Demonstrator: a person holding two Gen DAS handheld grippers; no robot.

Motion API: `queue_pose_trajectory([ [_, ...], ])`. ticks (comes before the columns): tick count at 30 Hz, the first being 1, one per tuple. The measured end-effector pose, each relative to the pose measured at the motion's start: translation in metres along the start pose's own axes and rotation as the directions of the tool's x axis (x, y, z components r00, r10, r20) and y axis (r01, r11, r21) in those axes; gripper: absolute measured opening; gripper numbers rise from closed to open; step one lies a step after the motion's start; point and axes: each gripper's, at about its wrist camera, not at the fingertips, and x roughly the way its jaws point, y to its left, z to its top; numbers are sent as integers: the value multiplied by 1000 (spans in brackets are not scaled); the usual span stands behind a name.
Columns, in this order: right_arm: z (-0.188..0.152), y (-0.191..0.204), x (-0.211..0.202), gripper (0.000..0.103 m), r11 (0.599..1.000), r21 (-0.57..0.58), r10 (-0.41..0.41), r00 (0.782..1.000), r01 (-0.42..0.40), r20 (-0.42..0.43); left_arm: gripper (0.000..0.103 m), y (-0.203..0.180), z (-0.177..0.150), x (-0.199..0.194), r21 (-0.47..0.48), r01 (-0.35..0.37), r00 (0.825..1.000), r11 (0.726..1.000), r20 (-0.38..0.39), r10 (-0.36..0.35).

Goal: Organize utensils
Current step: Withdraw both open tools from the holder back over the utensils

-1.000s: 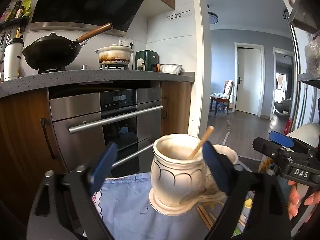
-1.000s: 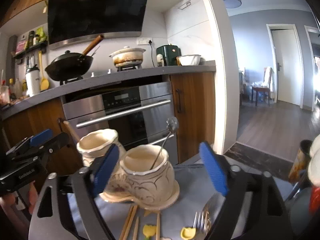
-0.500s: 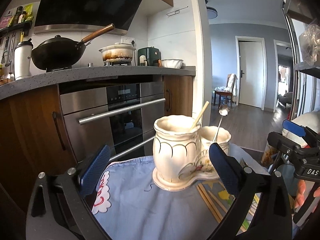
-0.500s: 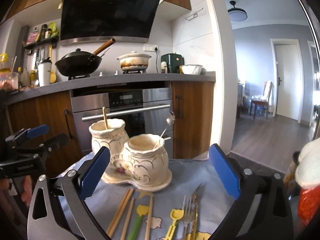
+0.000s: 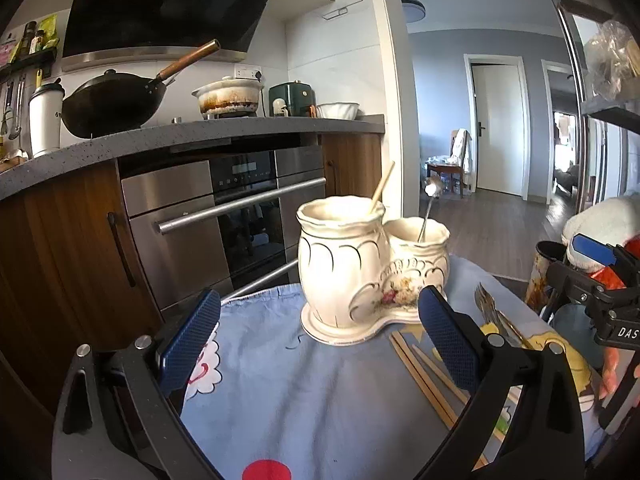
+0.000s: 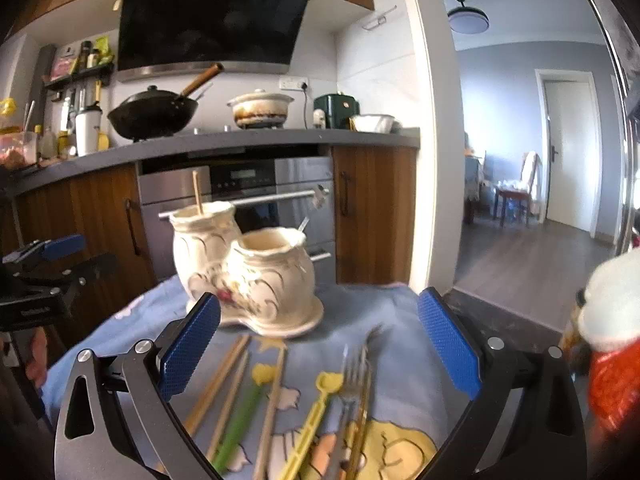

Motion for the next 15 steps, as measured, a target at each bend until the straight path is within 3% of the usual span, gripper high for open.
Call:
queue_pose_trajectory([
  [6, -22, -26, 6, 98, 996, 54, -61, 995, 65, -81, 98, -1, -15, 9, -11, 31, 999, 999, -42, -31],
  [10, -28, -41, 16, 98, 990, 119, -57, 989, 73, -135, 98, -9, -27, 22, -5, 48, 994, 999, -97, -48],
  [15, -35, -38, 28, 98, 990, 101, -77, 977, 98, -200, 98, -19, -40, 34, -13, 91, 982, 996, -166, -92],
])
